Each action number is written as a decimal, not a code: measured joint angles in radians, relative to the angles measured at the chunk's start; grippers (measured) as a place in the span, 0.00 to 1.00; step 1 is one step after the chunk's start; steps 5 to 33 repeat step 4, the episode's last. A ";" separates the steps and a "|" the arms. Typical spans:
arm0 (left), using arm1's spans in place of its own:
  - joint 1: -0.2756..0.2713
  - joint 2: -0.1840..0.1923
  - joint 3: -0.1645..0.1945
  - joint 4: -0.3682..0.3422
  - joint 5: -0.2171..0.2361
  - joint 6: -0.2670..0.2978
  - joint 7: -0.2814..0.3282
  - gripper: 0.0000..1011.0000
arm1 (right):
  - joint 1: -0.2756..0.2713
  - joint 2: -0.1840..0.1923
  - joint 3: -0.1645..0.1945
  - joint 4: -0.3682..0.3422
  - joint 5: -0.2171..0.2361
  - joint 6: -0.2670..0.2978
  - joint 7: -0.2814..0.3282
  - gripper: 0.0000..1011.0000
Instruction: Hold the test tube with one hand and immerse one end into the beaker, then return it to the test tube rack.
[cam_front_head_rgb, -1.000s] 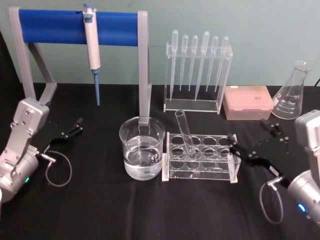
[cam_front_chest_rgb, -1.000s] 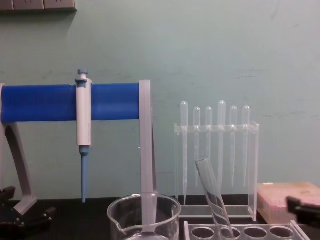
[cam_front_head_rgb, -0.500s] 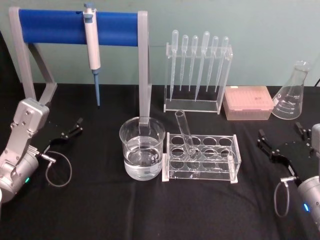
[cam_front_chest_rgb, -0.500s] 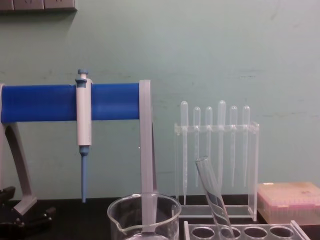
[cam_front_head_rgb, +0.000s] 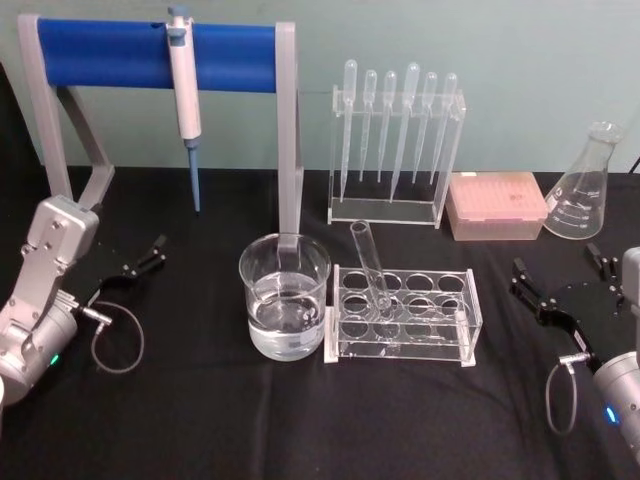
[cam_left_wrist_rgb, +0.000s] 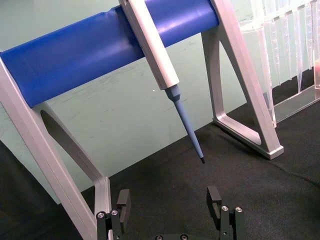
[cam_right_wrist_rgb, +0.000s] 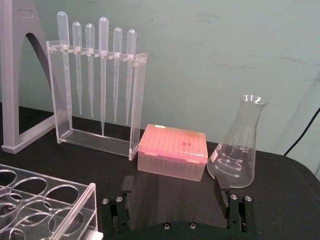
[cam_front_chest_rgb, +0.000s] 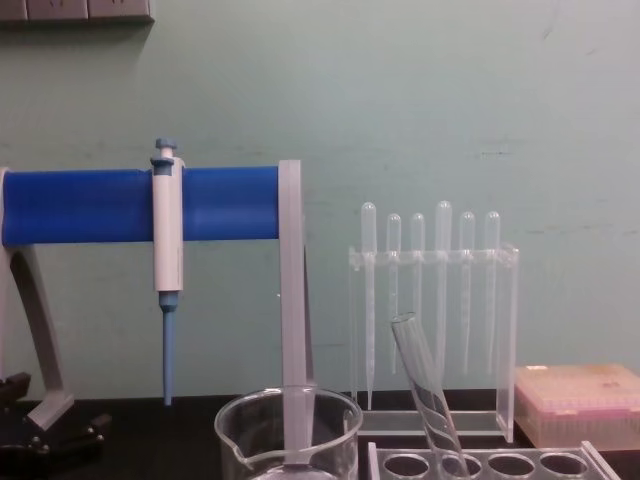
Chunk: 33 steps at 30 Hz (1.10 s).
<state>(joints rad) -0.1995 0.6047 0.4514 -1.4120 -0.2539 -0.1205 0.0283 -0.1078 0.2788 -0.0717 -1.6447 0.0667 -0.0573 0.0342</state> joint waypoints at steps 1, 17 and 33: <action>0.000 0.000 0.000 0.000 0.000 0.000 0.000 0.99 | 0.000 0.000 0.000 0.000 0.000 0.001 0.000 0.99; 0.000 0.000 0.000 0.000 0.000 0.000 0.000 0.99 | 0.000 0.001 0.000 -0.001 0.000 0.001 -0.001 0.99; 0.000 0.000 0.000 0.000 0.000 0.000 0.000 0.99 | 0.000 0.001 0.000 -0.001 0.000 0.001 -0.001 0.99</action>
